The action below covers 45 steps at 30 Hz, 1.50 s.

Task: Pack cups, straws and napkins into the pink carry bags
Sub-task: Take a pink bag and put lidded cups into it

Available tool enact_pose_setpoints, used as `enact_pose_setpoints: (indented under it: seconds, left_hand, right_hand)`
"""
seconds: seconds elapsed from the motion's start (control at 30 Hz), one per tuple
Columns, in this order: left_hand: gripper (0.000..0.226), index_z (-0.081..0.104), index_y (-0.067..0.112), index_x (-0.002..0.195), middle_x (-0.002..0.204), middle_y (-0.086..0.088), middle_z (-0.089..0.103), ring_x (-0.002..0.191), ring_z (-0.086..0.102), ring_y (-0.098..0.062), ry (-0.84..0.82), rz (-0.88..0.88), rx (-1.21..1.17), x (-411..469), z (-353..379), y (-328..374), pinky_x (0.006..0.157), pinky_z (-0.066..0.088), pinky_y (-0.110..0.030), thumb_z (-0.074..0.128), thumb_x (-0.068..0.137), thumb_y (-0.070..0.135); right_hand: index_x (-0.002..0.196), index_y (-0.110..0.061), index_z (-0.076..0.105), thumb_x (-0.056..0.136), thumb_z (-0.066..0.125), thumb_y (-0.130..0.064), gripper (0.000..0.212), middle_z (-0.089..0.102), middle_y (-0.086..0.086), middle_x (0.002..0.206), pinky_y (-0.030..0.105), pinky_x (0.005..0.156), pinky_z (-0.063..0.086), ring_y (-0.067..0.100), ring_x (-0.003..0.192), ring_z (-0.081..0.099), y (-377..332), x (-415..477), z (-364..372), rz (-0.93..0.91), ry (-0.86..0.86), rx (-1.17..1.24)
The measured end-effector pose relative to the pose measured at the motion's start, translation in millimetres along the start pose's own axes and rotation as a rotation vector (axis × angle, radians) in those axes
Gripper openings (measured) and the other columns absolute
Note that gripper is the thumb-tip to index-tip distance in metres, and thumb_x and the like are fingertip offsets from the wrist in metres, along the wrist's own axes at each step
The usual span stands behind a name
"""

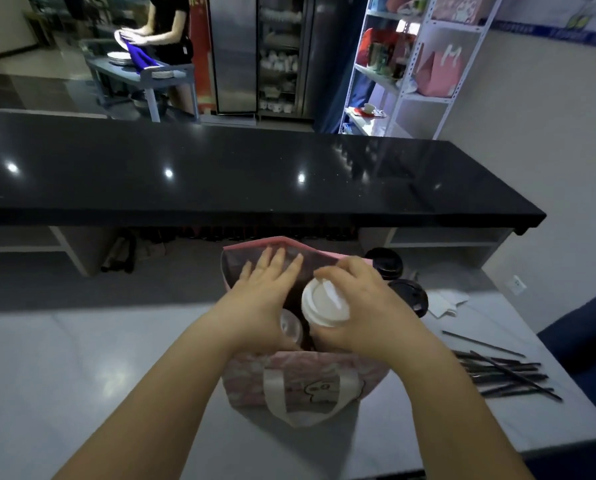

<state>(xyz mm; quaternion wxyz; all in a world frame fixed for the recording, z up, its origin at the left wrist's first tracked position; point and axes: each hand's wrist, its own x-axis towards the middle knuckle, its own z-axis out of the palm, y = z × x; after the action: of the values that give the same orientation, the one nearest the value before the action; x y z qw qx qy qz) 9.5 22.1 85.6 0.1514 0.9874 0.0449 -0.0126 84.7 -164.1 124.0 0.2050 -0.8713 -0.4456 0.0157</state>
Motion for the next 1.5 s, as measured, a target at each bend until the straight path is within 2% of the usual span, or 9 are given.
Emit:
enact_pose_setpoints:
  seconds: [0.17,0.3,0.53,0.73,1.03,1.13,1.23,1.33,1.5]
  left_hand:
    - [0.146,-0.032,0.031,0.145,0.148,0.008,-0.040,0.132,-0.046,-0.014,-0.023,0.075,0.051,-8,1,-3,0.111,-0.023,-0.043,0.068,0.051,0.082]
    - [0.150,-0.035,0.028,0.143,0.151,0.000,-0.041,0.134,-0.045,-0.020,-0.037,0.104,0.076,-14,3,0,0.113,-0.021,-0.051,0.063,0.047,0.088]
    - [0.149,-0.038,0.030,0.140,0.152,-0.003,-0.039,0.129,-0.049,-0.019,-0.062,0.160,0.050,-17,3,1,0.108,-0.026,-0.047,0.063,0.046,0.088]
    - [0.148,-0.038,0.028,0.140,0.151,-0.003,-0.041,0.127,-0.052,-0.016,-0.050,0.171,0.056,-19,2,-1,0.109,-0.027,-0.048,0.059,0.047,0.091]
    - [0.151,-0.040,0.028,0.139,0.147,-0.010,-0.046,0.127,-0.053,-0.024,-0.019,0.113,0.103,-23,5,-3,0.110,-0.022,-0.059,0.056,0.042,0.093]
    - [0.151,-0.045,0.028,0.135,0.144,-0.015,-0.048,0.122,-0.057,-0.027,-0.014,0.080,0.149,-23,7,-5,0.106,-0.027,-0.061,0.057,0.044,0.093]
    - [0.152,-0.050,0.027,0.129,0.142,-0.017,-0.050,0.120,-0.058,-0.029,-0.009,0.074,0.169,-23,8,-5,0.103,-0.029,-0.062,0.054,0.043,0.095]
    - [0.151,-0.046,0.027,0.133,0.142,-0.018,-0.049,0.121,-0.057,-0.030,0.002,0.086,0.163,-24,10,-3,0.104,-0.028,-0.062,0.053,0.042,0.095]
    - [0.141,-0.037,0.033,0.141,0.144,-0.012,-0.048,0.128,-0.052,-0.026,0.050,0.115,0.076,-26,11,3,0.110,-0.023,-0.055,0.060,0.054,0.087]
  right_hand:
    - [0.141,-0.027,0.033,0.066,0.081,-0.049,0.092,0.034,0.002,0.131,0.035,0.093,0.040,0.025,0.119,0.036,11,0,17,0.271,-0.167,-0.295]
    - [0.126,-0.016,0.039,0.071,0.078,-0.033,0.069,0.037,0.011,0.127,0.039,0.090,0.043,0.032,0.115,0.041,16,11,15,0.448,-0.274,-0.497]
    - [0.130,-0.017,0.038,0.075,0.074,-0.022,0.066,0.037,0.011,0.126,0.036,0.080,0.040,0.031,0.113,0.041,12,31,44,0.351,-0.268,-0.408]
    - [0.149,-0.017,0.020,0.081,0.070,-0.019,0.084,0.020,0.013,0.146,0.046,0.103,0.040,0.037,0.128,0.032,15,27,62,0.394,-0.288,-0.320]
    - [0.147,-0.028,0.022,0.074,0.073,-0.043,0.091,0.021,0.008,0.145,0.045,0.103,0.035,0.034,0.131,0.031,10,5,73,0.370,-0.411,-0.320]
    - [0.153,-0.020,-0.003,0.087,0.057,-0.050,0.094,-0.008,0.012,0.160,0.049,0.119,0.009,0.035,0.146,-0.002,9,-6,89,0.313,-0.427,-0.397]
    - [0.149,-0.021,-0.024,0.091,0.036,-0.065,0.094,-0.036,0.005,0.154,0.049,0.117,-0.014,0.026,0.140,-0.035,10,-15,101,0.287,-0.458,-0.362]
    - [0.146,-0.028,-0.030,0.090,0.025,-0.071,0.089,-0.044,0.000,0.149,0.051,0.114,-0.018,0.023,0.134,-0.043,12,-21,107,0.311,-0.470,-0.322]
    - [0.145,-0.029,-0.032,0.091,0.028,-0.069,0.090,-0.044,-0.001,0.149,0.053,0.114,-0.016,0.025,0.135,-0.042,16,-20,107,0.336,-0.515,-0.329]
